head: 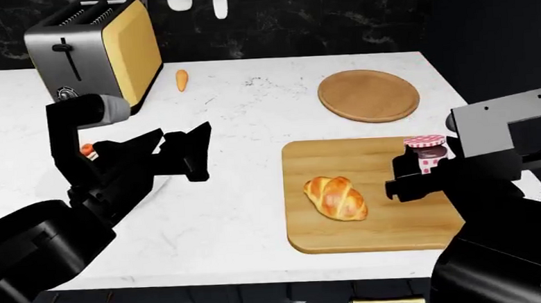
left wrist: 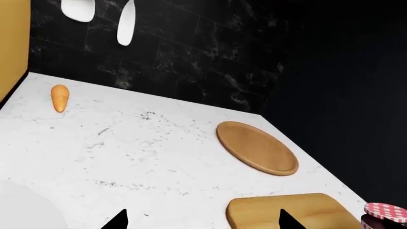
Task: From the different types of pastries on the counter, select a croissant and place it on the cutting board. Then retrieve a jar of jam from the cabinet and place it alongside the croissant on the cutting board.
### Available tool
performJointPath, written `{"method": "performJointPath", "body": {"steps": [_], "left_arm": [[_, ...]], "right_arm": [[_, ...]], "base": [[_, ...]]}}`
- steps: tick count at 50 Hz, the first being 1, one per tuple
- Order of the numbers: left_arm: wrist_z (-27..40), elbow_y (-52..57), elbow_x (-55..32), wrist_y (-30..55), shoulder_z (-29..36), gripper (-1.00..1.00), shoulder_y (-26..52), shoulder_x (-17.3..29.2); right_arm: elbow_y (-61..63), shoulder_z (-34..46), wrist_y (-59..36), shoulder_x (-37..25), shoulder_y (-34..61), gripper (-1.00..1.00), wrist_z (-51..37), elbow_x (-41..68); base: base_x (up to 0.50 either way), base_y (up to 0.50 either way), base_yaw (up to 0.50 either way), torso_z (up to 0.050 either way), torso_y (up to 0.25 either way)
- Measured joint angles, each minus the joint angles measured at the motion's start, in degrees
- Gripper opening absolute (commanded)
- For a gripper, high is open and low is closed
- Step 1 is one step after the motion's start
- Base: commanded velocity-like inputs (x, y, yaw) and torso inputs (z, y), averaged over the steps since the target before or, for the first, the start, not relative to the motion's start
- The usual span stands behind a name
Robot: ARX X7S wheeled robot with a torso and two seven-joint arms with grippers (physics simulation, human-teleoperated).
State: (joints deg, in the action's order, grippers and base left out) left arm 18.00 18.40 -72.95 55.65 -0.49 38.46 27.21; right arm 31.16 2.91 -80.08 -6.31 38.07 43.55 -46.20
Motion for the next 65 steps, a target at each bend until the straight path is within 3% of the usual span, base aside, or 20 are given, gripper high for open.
{"method": "performJointPath", "body": {"steps": [20, 21, 42, 65], "left_arm": [[-0.16, -0.11, 0.37, -0.59, 0.58, 1.0, -0.05, 0.15], [-0.17, -0.14, 0.4, -0.63, 0.61, 1.0, -0.05, 0.15], [-0.26, -0.11, 0.44, -1.26, 0.91, 1.0, -0.29, 0.4], [1.52, 3.32, -2.19, -2.08, -1.36, 1.0, 0.2, 1.5]], "right_arm": [[0.93, 0.45, -0.58, -1.2, -1.53, -1.0, 0.48, -0.1], [1.01, 0.51, -0.61, -1.26, -1.58, 1.0, 0.53, -0.12], [5.07, 4.33, -5.08, -2.67, 0.26, 1.0, 4.87, -3.87], [9.1, 6.22, -7.28, 2.65, 16.48, 1.0, 37.35, -39.03]], "base": [[0.0, 0.0, 0.0, 0.0, 0.0], [0.0, 0.0, 0.0, 0.0, 0.0], [0.0, 0.0, 0.0, 0.0, 0.0], [0.0, 0.0, 0.0, 0.0, 0.0]]}}
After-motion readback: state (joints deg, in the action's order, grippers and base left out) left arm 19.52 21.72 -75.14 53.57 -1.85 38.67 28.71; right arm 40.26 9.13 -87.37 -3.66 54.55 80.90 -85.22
